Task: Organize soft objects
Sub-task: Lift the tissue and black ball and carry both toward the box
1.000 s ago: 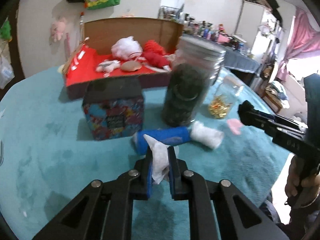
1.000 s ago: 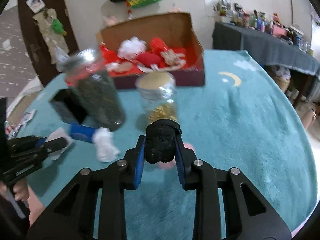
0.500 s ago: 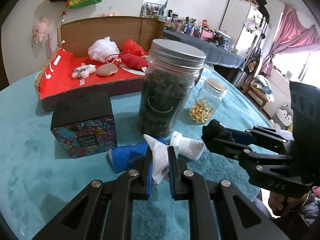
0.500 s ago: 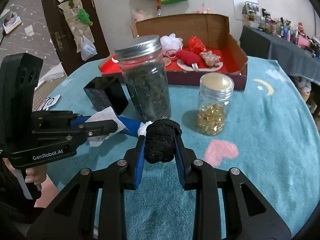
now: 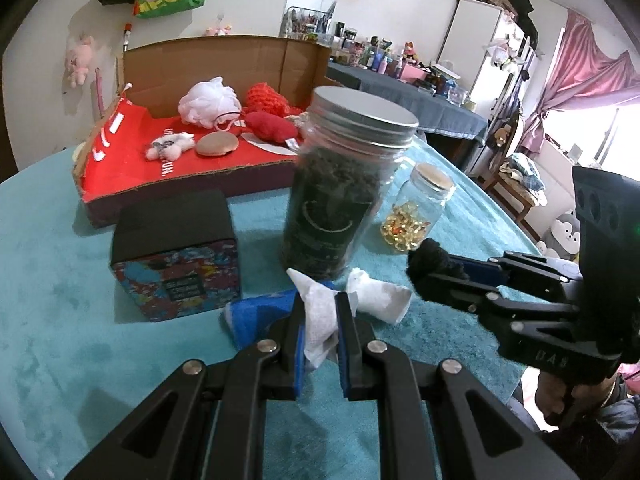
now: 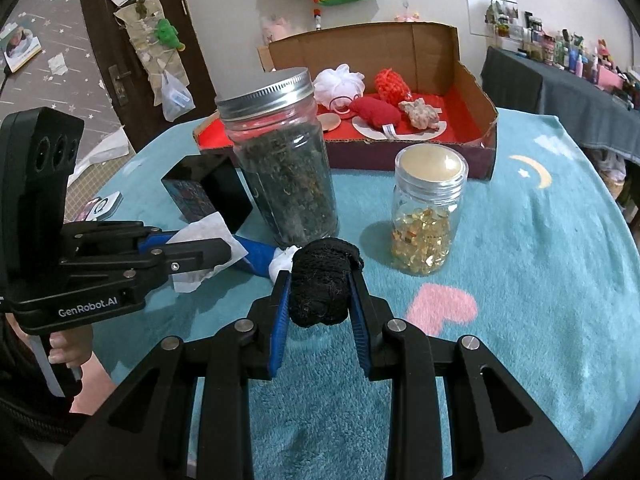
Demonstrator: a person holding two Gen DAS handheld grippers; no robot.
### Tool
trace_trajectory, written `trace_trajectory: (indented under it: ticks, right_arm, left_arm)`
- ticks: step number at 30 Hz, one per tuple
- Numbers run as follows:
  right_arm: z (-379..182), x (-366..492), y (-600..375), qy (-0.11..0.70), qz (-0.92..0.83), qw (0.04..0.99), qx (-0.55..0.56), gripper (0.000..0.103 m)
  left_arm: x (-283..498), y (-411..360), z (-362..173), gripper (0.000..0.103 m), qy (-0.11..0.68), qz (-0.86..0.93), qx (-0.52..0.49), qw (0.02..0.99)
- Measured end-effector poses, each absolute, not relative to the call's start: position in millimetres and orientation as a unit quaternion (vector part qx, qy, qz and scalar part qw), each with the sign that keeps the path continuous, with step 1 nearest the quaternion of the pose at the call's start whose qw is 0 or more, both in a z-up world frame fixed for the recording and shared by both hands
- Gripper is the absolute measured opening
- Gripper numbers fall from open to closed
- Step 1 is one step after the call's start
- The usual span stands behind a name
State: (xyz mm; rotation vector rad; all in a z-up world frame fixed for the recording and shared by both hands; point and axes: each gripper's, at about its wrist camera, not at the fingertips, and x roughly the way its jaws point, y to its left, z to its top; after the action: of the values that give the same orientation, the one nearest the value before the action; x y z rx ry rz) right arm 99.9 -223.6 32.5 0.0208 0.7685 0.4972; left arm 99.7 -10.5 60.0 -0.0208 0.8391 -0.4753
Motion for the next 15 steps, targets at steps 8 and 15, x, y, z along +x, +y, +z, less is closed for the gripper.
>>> trace_trajectory:
  ticks: [8, 15]
  right_arm:
    - [28.9, 99.0, -240.0, 0.375, 0.225, 0.899, 0.017, 0.027]
    - [26.6, 104.0, -263.5, 0.381, 0.206, 0.901, 0.034, 0.027]
  left_arm:
    - [92.5, 26.6, 58.2, 0.013, 0.41, -0.206, -0.033, 0.888]
    - [92.2, 66.6, 58.3, 0.013, 0.411, -0.174, -0.049, 0.894]
